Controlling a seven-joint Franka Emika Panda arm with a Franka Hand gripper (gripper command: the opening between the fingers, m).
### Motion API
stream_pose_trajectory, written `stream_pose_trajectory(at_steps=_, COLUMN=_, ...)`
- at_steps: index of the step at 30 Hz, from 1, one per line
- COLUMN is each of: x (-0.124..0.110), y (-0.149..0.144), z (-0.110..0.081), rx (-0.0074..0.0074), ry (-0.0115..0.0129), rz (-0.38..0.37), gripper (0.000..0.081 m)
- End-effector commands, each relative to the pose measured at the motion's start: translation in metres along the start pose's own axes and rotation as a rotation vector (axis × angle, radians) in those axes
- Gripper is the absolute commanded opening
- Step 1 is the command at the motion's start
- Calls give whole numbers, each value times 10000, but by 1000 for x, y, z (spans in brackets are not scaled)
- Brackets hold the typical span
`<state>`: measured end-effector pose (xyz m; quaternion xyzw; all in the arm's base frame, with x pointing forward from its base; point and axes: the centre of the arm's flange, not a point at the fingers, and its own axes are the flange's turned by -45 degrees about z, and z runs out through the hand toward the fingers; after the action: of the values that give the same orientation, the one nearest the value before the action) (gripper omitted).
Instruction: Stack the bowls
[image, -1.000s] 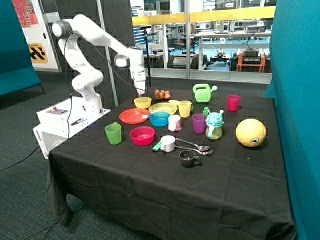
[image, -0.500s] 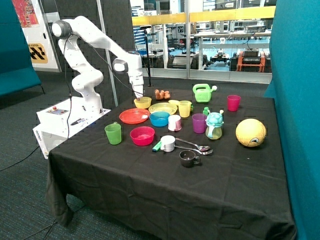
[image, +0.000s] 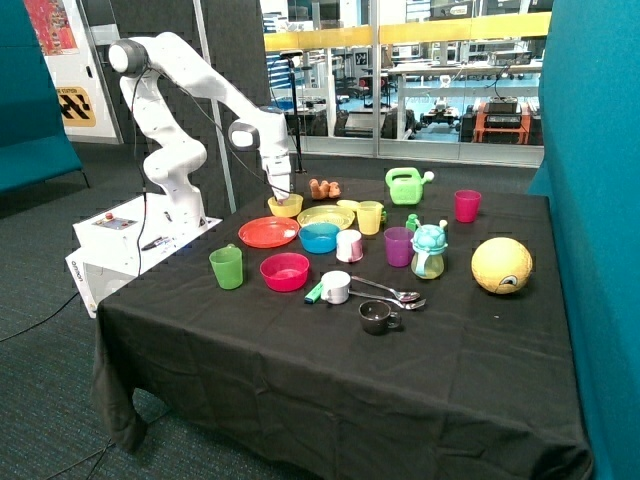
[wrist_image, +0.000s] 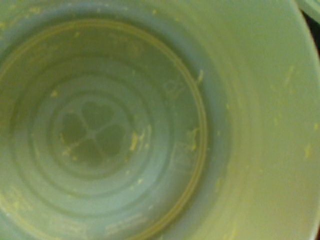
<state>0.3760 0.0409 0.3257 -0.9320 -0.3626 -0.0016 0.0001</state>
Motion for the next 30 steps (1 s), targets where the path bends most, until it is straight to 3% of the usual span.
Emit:
stream_pose_trajectory(at_steps=1, x=7, y=4, z=5, rx=9, ry=-30, rz=181, gripper=295)
stream_pose_trajectory(at_steps=19, x=8, y=-9, z=14, rx=9, ry=-30, rz=122, gripper=293)
stream_pose_trajectory(at_steps=30, x=26, y=-2, z=18, rx=9, ry=-30, rz=238, gripper=285)
